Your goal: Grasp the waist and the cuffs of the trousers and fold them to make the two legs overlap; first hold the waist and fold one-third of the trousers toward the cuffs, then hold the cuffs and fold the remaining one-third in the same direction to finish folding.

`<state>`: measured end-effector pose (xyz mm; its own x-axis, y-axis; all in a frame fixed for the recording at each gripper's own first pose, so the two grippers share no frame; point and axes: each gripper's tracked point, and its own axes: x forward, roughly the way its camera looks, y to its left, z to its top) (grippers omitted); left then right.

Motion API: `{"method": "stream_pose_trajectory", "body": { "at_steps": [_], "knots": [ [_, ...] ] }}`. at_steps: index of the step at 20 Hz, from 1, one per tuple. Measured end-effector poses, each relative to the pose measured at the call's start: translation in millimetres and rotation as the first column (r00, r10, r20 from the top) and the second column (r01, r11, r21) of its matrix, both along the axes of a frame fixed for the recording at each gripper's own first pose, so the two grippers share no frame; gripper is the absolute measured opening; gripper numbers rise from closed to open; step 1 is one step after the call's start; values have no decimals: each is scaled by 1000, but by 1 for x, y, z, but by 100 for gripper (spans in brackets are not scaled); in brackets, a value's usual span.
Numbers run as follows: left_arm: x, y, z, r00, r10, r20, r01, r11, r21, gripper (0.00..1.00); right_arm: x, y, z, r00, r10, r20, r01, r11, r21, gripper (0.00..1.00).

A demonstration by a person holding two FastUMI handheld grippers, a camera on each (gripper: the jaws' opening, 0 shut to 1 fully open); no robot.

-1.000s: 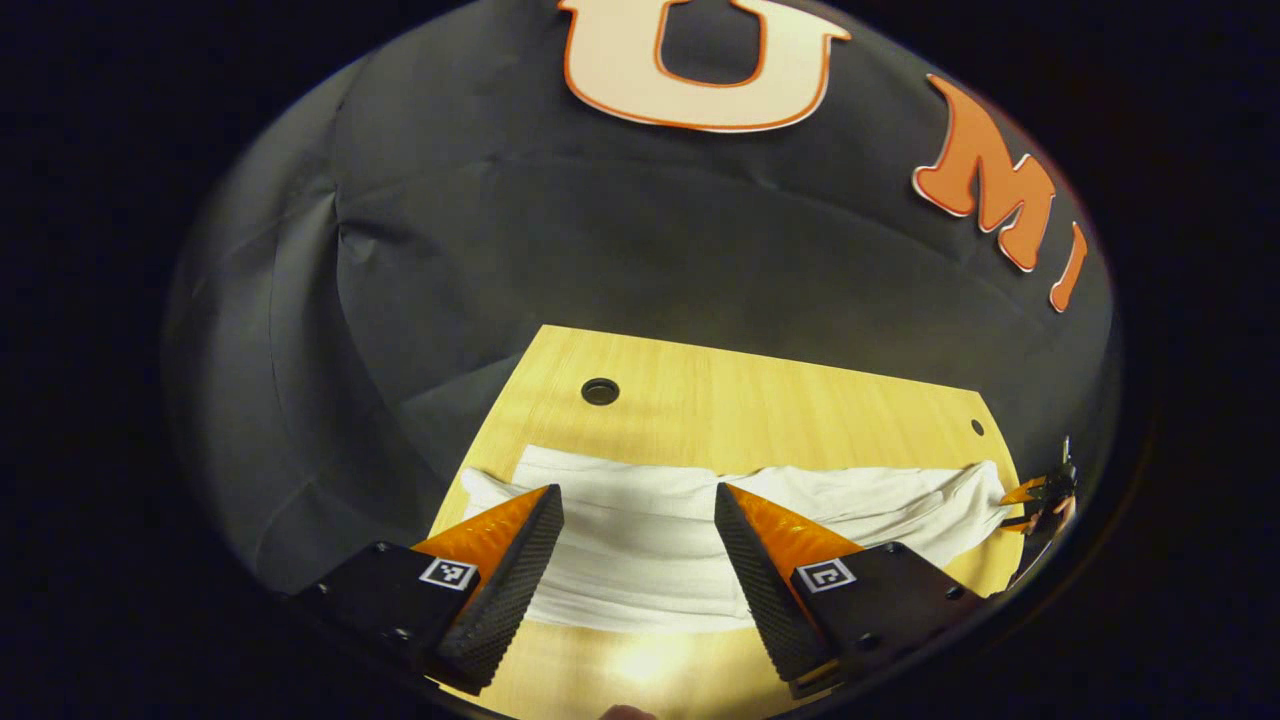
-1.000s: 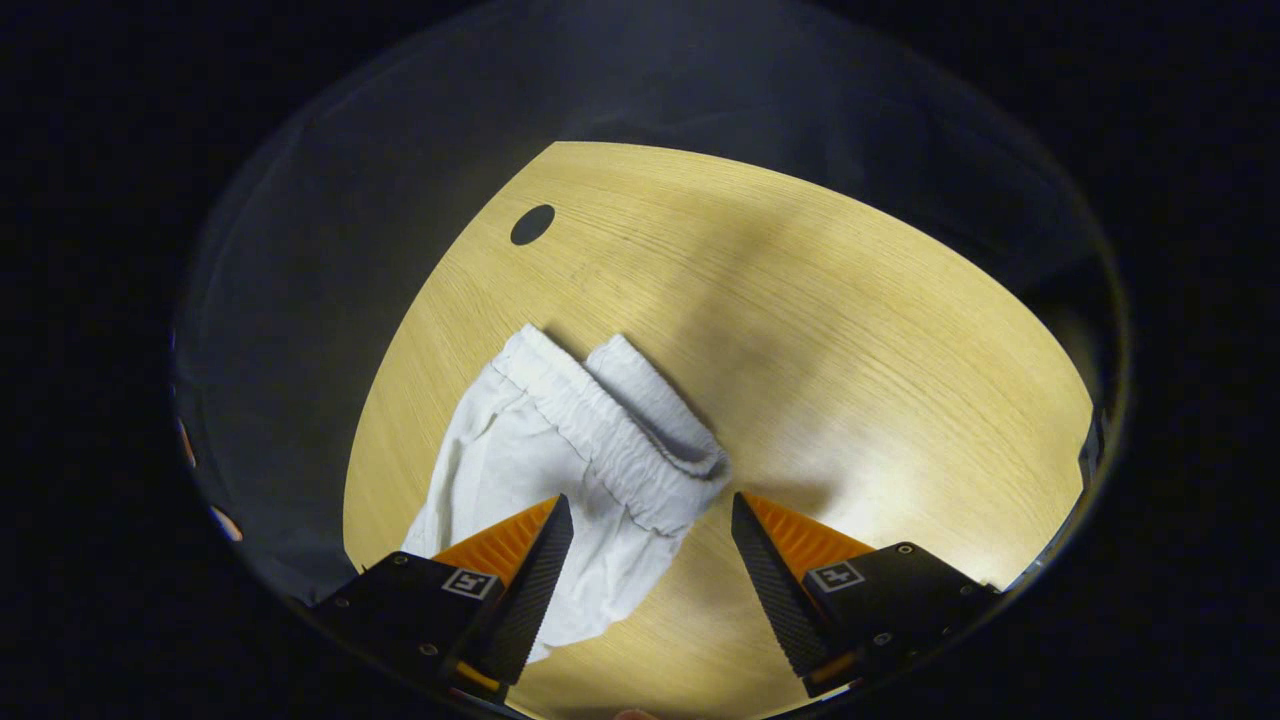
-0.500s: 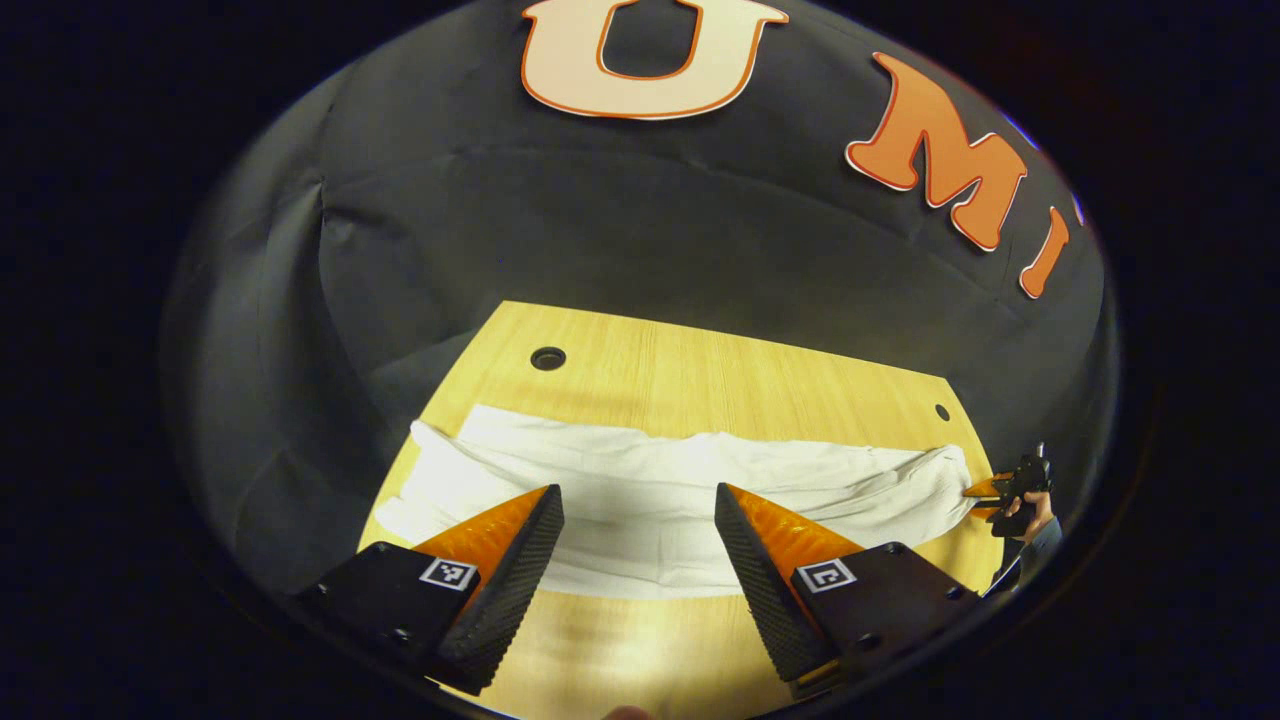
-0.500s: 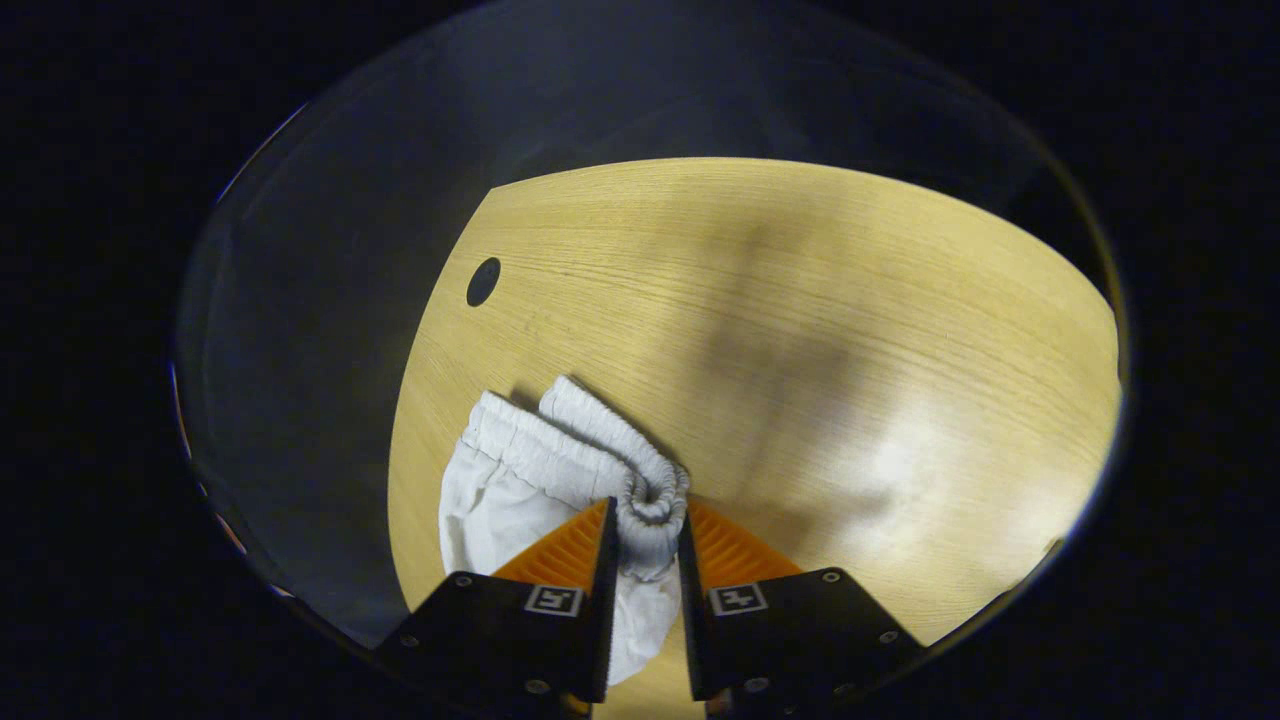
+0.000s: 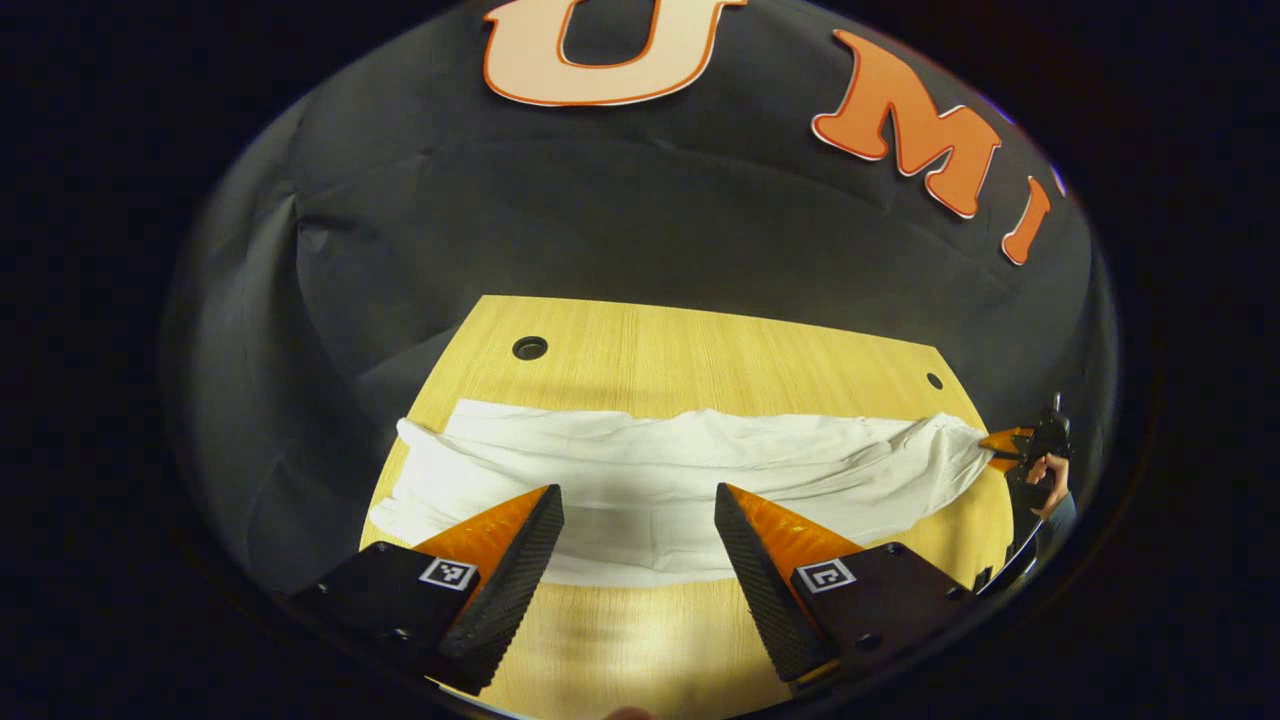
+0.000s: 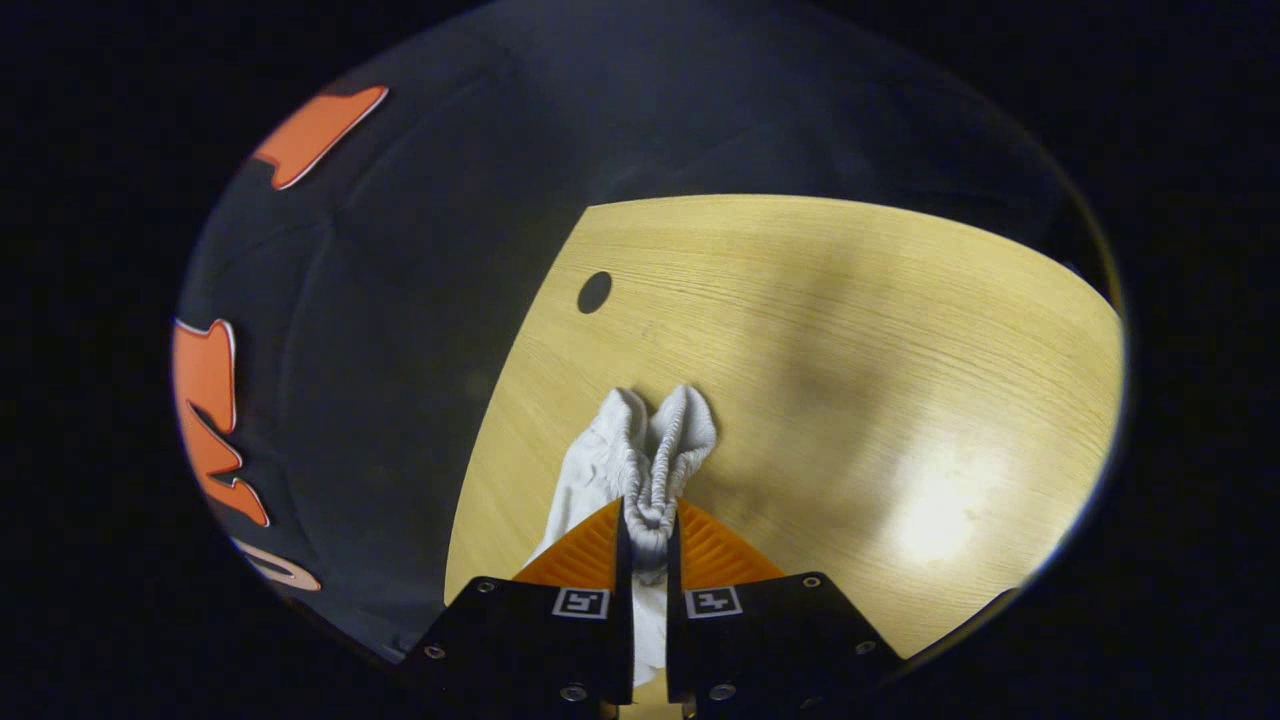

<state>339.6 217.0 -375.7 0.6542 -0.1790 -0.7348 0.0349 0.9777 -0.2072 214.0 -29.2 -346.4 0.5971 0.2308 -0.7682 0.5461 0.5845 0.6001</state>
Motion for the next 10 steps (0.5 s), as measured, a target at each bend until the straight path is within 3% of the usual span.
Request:
{"method": "stream_pose_trajectory", "body": {
  "at_steps": [5, 10],
  "knots": [
    [3, 2, -4, 997, -73, 4, 73, 997, -37, 100, -33, 18, 34, 997, 31, 78, -26, 998, -65, 13],
    [-6, 32, -15, 997, -79, -8, 78, 993, -89, 100, -42, 29, 65, 982, 94, 166, -76, 991, -113, 13]
  ]
}}
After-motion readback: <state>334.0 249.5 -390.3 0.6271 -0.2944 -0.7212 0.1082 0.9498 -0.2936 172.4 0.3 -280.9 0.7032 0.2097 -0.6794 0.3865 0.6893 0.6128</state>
